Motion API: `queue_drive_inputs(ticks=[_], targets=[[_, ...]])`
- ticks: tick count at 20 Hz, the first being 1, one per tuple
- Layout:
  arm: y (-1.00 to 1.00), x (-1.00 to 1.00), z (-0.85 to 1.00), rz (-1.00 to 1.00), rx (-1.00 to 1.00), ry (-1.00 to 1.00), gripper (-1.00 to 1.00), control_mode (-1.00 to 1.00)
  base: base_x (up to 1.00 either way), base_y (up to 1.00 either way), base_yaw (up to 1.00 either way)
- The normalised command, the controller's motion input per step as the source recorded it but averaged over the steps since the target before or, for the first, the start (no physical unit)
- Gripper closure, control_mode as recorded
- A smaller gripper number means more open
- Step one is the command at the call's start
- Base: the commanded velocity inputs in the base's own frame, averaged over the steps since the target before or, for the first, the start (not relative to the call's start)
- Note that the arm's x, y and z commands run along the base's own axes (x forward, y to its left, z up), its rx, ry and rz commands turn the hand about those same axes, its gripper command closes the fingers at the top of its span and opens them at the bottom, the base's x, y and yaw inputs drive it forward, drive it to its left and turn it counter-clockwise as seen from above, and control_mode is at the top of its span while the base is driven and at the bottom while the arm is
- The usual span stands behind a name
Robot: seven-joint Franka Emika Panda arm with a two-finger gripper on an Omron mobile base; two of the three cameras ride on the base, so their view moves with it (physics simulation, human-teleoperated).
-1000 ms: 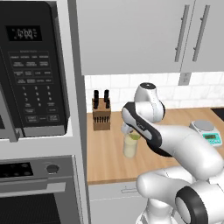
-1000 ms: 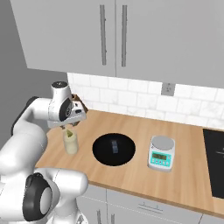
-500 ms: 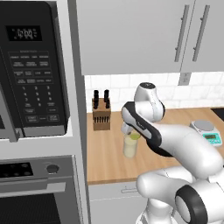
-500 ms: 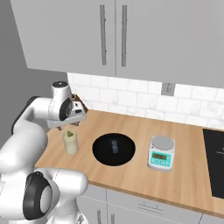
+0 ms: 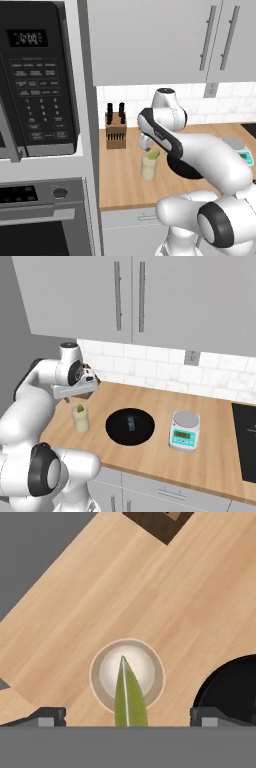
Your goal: Grab a lemon wedge from the fridge and one ice cube from the ice bowl, and put them in the glass of lemonade.
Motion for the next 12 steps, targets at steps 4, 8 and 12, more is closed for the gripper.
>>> queue_drive_inputs(ticks=[4, 8, 12], targets=[[-0.12, 0.0, 0.09, 0.0, 0.06, -0.04, -1.0, -1.0, 0.0, 0.0, 0.0], [-0.16, -0.03, 0.07, 0.0, 0.07, -0.05, -1.0, -1.0, 0.0, 0.0, 0.0], [-0.18, 0.0, 0.0, 0.0, 0.02, -0.02, -1.0, -1.0, 0.0, 0.0, 0.0]])
